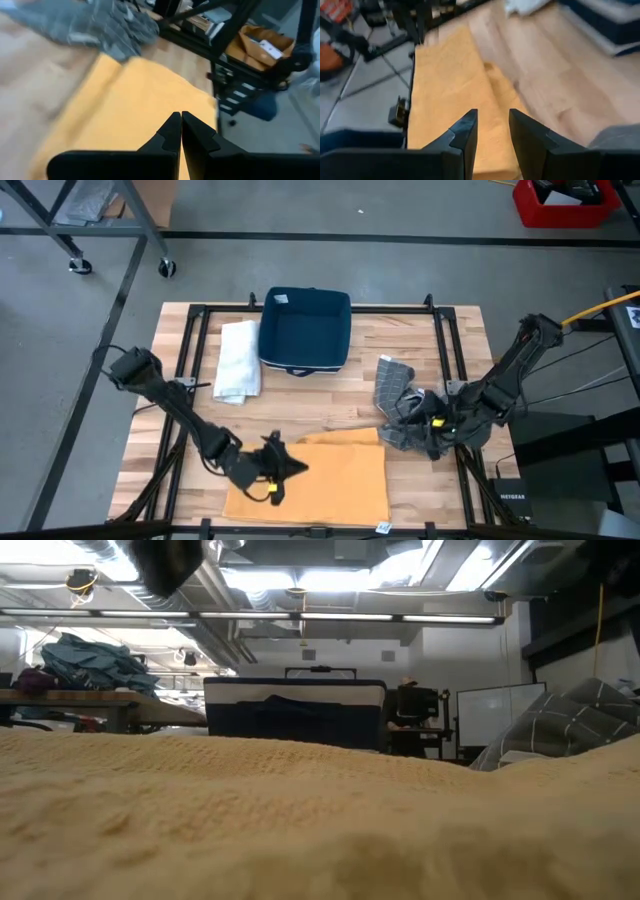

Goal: Fold towel
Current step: Fold the yellow towel

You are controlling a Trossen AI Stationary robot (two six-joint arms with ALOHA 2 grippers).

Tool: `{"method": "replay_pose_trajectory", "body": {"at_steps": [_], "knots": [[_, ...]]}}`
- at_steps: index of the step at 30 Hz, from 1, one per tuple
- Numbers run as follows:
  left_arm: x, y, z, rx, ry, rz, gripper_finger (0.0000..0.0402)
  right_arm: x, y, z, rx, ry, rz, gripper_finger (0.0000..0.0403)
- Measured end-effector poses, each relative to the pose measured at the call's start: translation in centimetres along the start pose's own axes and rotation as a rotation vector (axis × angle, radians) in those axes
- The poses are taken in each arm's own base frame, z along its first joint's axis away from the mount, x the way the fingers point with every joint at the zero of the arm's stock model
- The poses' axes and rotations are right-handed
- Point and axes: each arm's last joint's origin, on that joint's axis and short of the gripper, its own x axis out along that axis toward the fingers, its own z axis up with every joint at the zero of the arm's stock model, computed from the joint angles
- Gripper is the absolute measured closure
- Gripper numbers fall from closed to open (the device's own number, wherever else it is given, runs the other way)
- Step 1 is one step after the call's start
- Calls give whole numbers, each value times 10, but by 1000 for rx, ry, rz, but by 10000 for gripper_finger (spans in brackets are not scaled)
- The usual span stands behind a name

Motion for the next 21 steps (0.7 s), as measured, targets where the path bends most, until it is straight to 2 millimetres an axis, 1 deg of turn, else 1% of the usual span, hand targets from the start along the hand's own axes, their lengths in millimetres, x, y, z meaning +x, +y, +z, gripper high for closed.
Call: {"method": "replay_pose_trajectory", "body": {"at_steps": [2,5,7,12,17,21], "knots": [[0,-4,-10,-45,10,9,396,10,4,-3,-9,40,4,288],[0,-10,-23,-110,31,6,399,27,9,-8,-70,76,-4,288],[-1,-15,-30,-147,46,-3,400,38,10,-11,-109,97,-31,288],[-6,-24,-43,-211,79,-19,401,64,8,-19,-121,167,-79,288],[-12,-23,-53,-264,134,28,401,85,4,-29,-123,277,-99,288],[-18,-17,-63,-292,212,88,401,97,2,-37,-123,322,-121,288]]}}
